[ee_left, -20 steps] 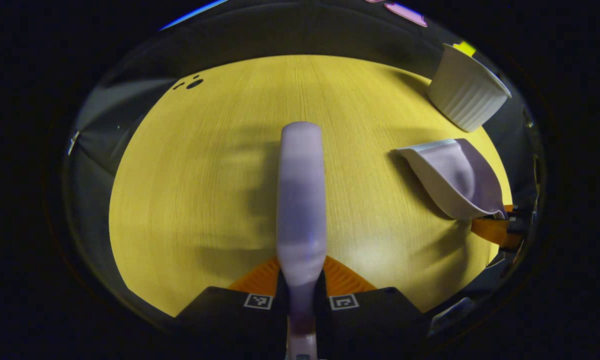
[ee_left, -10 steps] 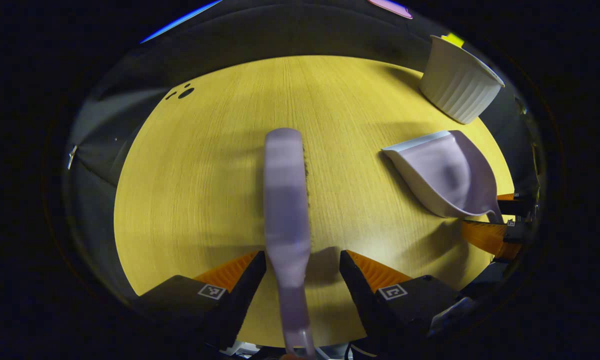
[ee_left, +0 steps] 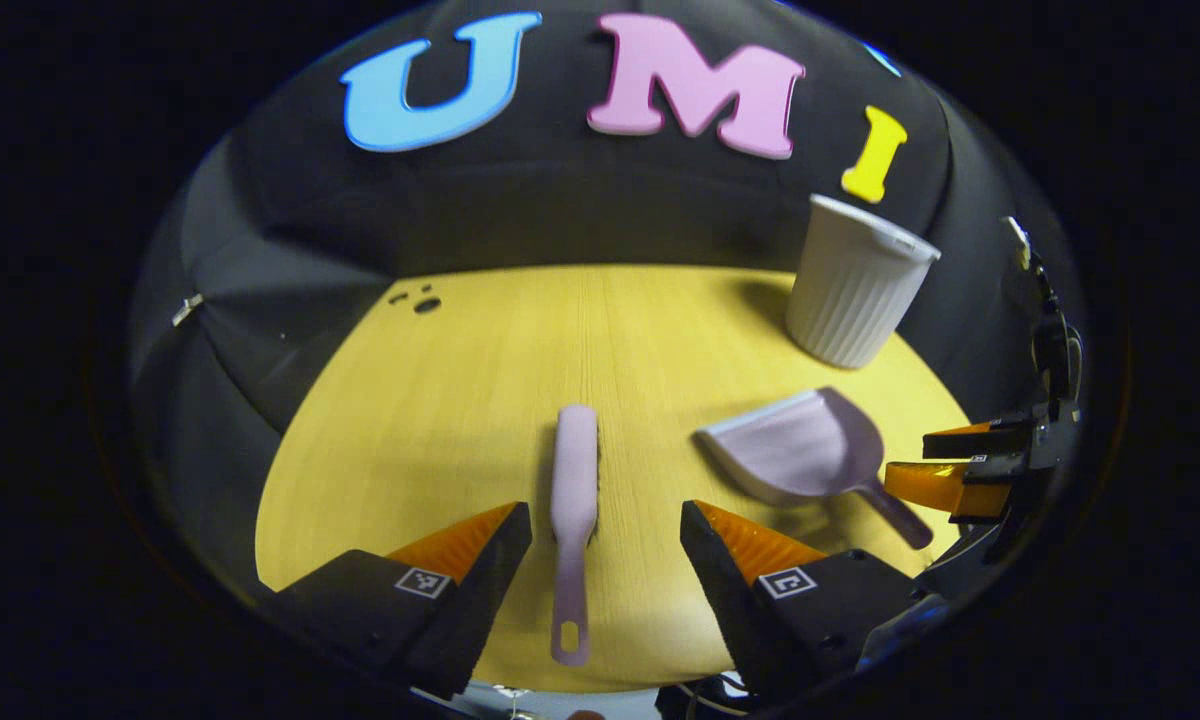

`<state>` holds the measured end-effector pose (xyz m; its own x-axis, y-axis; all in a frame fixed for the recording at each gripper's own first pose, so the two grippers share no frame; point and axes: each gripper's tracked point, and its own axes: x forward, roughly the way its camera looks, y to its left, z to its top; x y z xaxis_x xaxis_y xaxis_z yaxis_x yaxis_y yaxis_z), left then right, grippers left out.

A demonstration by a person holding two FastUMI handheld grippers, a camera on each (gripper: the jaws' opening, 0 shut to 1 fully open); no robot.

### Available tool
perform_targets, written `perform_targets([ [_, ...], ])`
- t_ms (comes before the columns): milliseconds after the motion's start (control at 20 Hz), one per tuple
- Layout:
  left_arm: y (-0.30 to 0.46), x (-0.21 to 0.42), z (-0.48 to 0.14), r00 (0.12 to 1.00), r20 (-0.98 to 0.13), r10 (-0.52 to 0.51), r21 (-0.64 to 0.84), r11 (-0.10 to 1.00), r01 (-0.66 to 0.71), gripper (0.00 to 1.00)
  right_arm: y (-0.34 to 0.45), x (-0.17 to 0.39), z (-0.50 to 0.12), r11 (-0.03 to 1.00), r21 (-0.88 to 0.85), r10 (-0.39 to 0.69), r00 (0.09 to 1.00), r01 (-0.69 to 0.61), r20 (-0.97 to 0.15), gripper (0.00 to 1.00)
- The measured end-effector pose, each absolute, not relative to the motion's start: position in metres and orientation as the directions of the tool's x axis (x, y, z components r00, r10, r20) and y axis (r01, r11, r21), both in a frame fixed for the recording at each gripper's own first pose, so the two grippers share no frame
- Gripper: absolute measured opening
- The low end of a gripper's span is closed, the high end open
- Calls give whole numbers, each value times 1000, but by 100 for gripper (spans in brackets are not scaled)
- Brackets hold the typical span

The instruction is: Pick up the small broom and dustpan from the desktop, sweep the trash into the dustpan with the broom, and then empty the trash into the garbage bin.

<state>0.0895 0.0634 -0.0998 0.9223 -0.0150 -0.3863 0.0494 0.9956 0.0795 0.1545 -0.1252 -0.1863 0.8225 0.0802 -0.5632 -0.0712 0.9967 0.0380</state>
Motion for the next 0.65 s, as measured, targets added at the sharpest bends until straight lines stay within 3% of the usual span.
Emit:
perform_targets([
  [300, 57, 16, -36, 991, -130, -21, 23, 999, 24, 96, -129, 108, -94, 995, 51, 93, 947, -81, -308, 99],
  [500, 65, -36, 8, 996, 70, 59, 61, 996, -63, 96, -133, 64, -54, 993, 15, 115, 981, -114, -156, 99],
  [650, 56, -64, 8, 990, 104, 95, 15, 995, -97, 96, -135, 40, -47, 994, 20, 113, 988, -111, -108, 99],
])
